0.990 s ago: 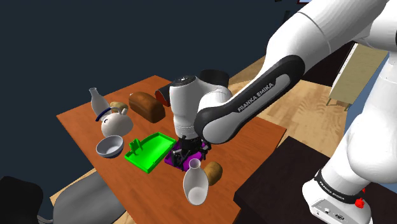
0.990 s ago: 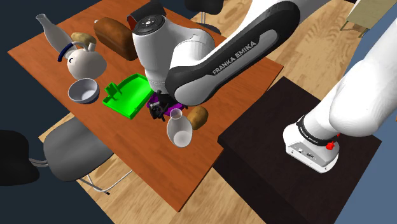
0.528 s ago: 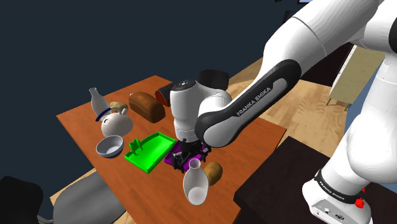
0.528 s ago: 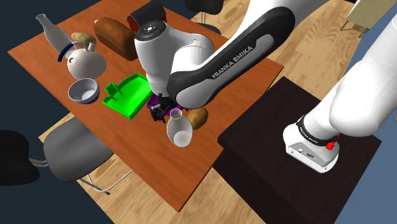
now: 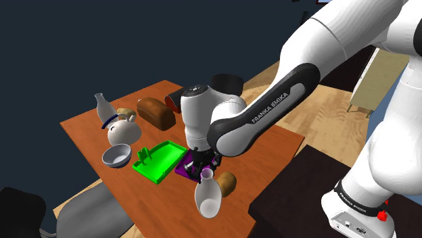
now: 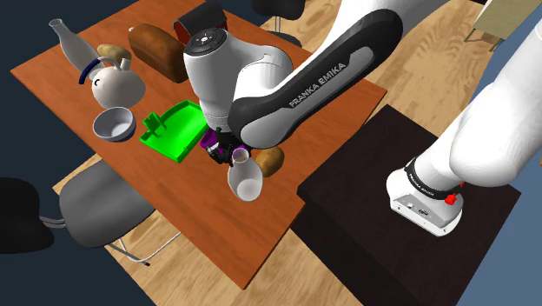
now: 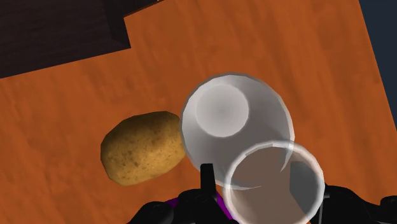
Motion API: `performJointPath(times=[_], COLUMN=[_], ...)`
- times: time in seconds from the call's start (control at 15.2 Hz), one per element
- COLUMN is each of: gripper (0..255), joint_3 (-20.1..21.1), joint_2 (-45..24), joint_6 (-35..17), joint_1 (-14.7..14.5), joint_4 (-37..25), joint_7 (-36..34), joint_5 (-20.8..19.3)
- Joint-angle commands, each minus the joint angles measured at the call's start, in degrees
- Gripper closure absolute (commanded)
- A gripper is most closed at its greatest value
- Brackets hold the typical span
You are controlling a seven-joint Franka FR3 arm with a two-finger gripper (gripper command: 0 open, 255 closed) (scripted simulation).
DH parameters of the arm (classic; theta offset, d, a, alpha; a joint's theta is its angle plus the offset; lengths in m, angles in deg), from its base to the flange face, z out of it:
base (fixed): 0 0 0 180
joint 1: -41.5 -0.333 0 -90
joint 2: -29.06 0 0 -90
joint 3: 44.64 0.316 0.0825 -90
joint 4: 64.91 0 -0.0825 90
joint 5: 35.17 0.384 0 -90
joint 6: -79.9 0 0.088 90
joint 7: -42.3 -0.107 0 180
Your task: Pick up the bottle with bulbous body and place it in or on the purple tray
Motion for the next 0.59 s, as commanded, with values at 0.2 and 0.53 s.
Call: performJointPath(times=[0.2,0.53], gripper=[255,255], joint_3=[0.0,0.5], joint_2=[0.0,2.9], joint_6=[0.0,3.6], joint_1=[0.0,0.5], joint_4=[0.0,-1.1], joint_7=[0.0,1.4], joint_5=[0.0,2.1])
